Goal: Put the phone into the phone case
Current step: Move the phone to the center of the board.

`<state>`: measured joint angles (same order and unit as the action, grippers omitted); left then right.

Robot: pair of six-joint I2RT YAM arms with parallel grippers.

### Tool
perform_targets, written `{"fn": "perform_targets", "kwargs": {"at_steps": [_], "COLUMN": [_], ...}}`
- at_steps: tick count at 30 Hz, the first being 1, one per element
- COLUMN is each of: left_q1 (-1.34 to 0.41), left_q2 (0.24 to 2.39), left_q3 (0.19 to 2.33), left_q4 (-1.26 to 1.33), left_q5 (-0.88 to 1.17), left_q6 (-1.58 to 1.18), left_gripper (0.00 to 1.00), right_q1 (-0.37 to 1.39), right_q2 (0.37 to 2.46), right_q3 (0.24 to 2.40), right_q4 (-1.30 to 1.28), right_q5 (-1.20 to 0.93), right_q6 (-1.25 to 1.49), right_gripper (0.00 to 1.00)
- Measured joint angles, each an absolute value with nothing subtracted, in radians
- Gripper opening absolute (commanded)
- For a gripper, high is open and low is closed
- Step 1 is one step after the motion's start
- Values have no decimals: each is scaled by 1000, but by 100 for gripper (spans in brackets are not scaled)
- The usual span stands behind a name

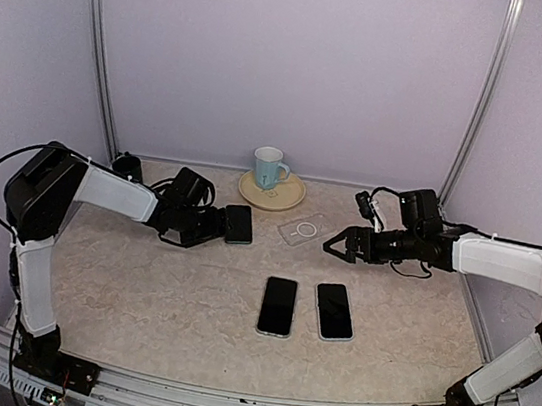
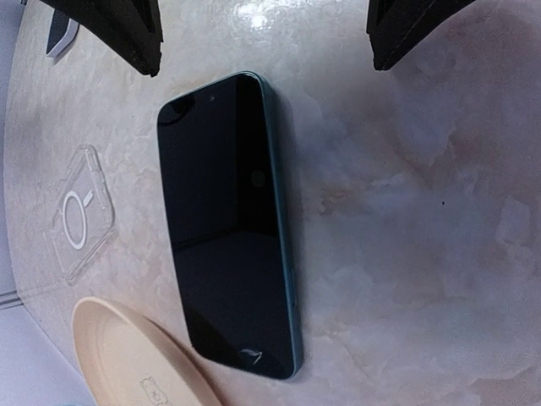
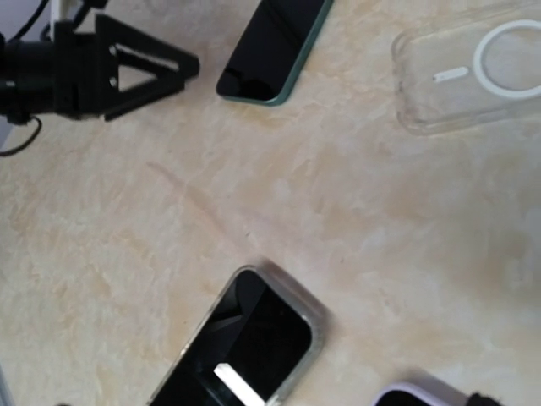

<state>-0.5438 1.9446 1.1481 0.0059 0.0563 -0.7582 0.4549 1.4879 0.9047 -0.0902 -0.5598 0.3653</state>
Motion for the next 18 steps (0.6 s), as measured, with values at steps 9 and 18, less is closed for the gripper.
{"fn": "perform_targets", "kwargs": {"at_steps": [9, 18], "left_q1": [-546, -564], "left_q2": [2009, 2062], "left_q3": [1206, 1264], "left_q4": [8, 30], "left_q5": [93, 109], "left_q6": [-757, -757], "left_gripper": [86, 87], "right_q1": [455, 455], "right_q2": [1488, 1498], "right_q3": [925, 956], "right_q4": [-104, -113], "right_q5": [-529, -510], "right_q6": [359, 352], "right_gripper": [100, 100]}}
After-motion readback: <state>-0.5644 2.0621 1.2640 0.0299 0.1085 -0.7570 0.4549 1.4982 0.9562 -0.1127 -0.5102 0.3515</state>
